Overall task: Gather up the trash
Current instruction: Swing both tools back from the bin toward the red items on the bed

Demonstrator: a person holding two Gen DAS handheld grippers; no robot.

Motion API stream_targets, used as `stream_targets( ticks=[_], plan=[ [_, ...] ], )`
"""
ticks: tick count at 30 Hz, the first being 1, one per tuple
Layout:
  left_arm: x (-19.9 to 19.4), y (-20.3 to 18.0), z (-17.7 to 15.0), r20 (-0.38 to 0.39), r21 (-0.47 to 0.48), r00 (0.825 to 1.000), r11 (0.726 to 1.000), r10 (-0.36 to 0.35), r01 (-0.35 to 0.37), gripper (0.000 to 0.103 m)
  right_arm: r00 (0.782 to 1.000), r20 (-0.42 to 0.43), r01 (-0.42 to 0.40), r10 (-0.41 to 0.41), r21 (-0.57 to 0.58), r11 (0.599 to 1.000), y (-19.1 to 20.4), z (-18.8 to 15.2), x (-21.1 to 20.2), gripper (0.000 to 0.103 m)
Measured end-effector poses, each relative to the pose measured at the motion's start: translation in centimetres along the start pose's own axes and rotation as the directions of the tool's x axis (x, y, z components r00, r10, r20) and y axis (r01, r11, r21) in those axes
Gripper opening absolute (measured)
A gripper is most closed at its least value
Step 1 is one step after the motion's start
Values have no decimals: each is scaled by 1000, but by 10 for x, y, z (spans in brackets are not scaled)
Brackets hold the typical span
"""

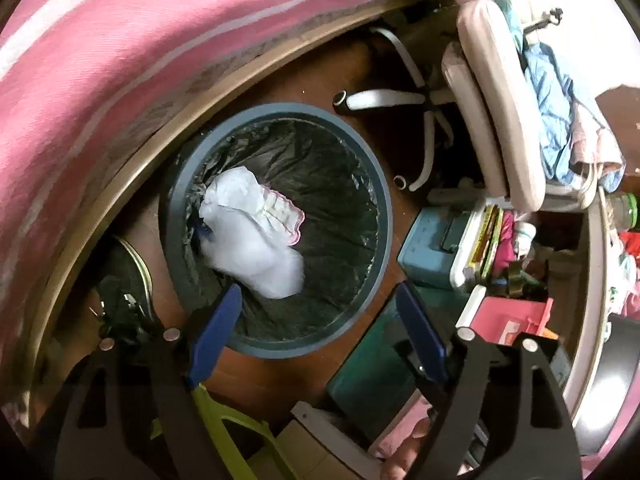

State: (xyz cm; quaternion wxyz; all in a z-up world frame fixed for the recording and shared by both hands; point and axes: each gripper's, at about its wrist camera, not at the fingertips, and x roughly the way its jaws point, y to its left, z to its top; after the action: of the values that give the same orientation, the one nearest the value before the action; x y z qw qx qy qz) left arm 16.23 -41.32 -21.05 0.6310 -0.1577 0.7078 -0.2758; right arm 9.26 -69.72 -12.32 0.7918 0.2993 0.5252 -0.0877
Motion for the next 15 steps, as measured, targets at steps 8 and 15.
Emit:
stream_targets(
  ticks=[8, 15],
  plan=[
    [-55, -1, -14, 151, -27, 987, 998, -55, 59, 81, 998, 60, 12, -11, -7, 1000, 10, -16, -32, 73],
    [-142, -20, -54, 427, 68, 883, 981, -195, 184, 92, 975, 185, -81, 120, -204, 976, 86, -26, -87, 83]
  ],
)
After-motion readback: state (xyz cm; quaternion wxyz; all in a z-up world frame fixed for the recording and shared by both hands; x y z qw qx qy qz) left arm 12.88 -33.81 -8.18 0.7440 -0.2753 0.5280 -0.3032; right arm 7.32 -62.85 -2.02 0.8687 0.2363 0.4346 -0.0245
